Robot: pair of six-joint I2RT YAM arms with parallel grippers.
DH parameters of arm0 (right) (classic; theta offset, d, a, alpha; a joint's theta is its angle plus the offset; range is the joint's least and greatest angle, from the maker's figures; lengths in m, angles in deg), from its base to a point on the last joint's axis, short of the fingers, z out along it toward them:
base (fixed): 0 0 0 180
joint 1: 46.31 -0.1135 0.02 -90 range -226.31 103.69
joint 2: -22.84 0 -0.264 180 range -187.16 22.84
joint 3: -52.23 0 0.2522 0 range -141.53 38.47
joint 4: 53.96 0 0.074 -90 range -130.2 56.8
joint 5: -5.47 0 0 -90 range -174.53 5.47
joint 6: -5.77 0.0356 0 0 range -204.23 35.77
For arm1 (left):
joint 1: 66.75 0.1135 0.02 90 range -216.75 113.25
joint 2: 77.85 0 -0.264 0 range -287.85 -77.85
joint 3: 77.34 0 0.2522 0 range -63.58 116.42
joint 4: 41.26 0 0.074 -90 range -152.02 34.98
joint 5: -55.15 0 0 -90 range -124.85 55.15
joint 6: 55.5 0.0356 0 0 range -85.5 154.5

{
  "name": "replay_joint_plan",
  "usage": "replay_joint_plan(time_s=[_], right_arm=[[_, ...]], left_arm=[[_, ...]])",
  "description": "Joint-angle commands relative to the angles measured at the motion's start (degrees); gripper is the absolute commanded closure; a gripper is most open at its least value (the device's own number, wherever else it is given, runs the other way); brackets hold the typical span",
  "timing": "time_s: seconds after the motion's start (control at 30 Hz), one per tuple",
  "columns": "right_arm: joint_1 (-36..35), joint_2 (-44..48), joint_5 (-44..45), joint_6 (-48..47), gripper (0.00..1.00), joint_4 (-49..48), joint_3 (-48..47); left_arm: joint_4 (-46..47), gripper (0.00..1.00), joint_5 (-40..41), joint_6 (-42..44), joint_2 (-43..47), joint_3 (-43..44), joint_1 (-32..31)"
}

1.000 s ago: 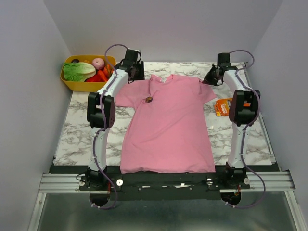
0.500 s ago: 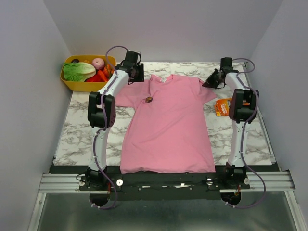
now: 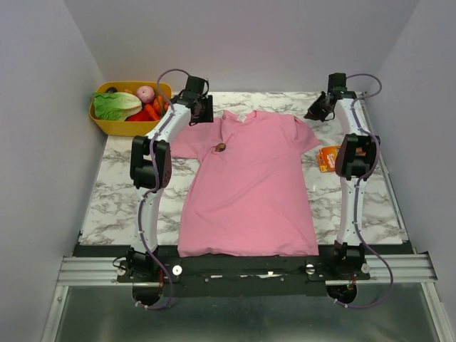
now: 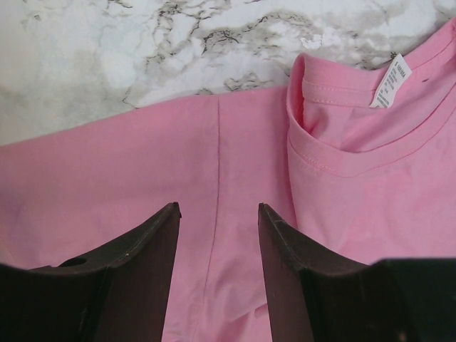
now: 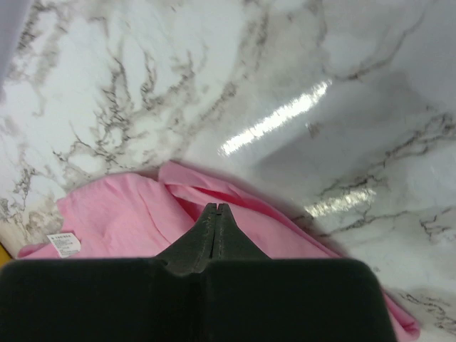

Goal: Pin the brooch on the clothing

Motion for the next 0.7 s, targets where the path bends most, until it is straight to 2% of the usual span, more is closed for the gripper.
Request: replay_joint_plan(time_s=[0.0,0.2,0.47,0.67], right_arm=[[-0.1,-5.2,3.1,-7.3,1.00,10.5,-9.0],[-1.0,-4.8,6.8,-13.1,1.00,14.2,-9.0],[-5.9,-2.8,17.0,-18.2,1.00,15.6,-8.6],[-8.1,-5.2,22.2,-20.8,0.99,20.9,-12.3]], left_arm=[[-0.8,0.43,-0.5,0.2,-1.0,1.5,0.4],[-0.6,0.43,-1.1,0.5,-0.8,1.3,0.7],[0.4,0.43,-1.9,0.6,-0.2,-0.9,0.8],[0.5,0.43,-2.2,0.6,0.0,-1.1,0.9]])
